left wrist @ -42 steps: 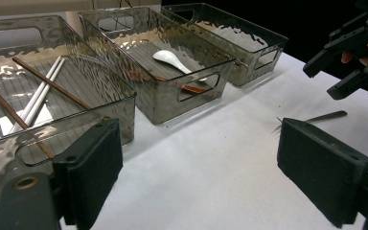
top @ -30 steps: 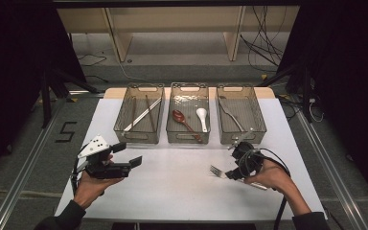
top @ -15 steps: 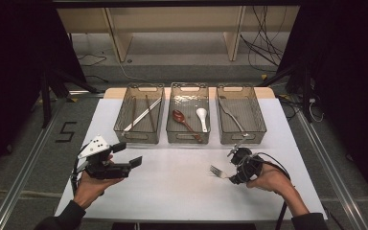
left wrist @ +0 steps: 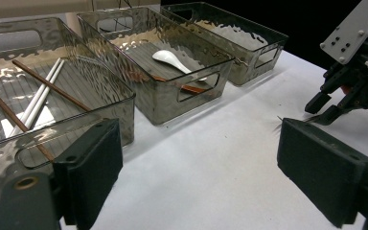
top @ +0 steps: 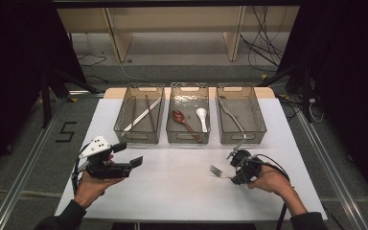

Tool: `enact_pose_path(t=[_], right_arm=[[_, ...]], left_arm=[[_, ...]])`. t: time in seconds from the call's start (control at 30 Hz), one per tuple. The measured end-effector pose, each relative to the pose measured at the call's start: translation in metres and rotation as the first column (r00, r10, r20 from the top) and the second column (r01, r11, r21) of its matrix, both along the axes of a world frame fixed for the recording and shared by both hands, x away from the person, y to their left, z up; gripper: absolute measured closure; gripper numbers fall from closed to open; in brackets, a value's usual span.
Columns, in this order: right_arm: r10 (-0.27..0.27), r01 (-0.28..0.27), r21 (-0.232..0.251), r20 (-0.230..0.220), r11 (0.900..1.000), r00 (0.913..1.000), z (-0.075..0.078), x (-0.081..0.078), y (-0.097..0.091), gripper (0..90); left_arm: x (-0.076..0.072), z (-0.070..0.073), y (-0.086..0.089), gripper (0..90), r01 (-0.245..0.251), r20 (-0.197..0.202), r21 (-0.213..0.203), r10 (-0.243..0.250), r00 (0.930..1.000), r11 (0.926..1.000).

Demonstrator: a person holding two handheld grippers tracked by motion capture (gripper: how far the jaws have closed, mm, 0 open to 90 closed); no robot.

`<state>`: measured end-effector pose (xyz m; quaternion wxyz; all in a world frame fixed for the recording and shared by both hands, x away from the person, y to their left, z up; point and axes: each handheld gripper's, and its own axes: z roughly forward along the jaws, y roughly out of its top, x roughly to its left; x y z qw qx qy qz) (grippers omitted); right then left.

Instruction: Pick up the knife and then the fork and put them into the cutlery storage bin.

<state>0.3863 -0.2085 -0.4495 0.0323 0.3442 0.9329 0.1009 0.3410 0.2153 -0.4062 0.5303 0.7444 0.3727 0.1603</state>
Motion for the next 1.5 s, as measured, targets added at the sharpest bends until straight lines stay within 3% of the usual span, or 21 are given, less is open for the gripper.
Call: enact_pose_path(t=[1.07, 1.5], right_arm=[[0.021, -0.021, -0.04, 0.012, 0.999, 0.9997, -0.0047, -0.0008, 0.002, 75.9], [0.075, -0.074, -0.066, 0.013, 0.995, 0.9971, -0.0049, -0.0044, 0.0075, 84.2]], left_arm=[[-0.0004, 0.0002, 0.0, 15.5, -0.003, 0.002, -0.004, 0.003, 1.0, 1.0], [-0.0006, 0.0006, 0.0001, 15.5, -0.004, 0.003, -0.005, 0.004, 1.0, 1.0]])
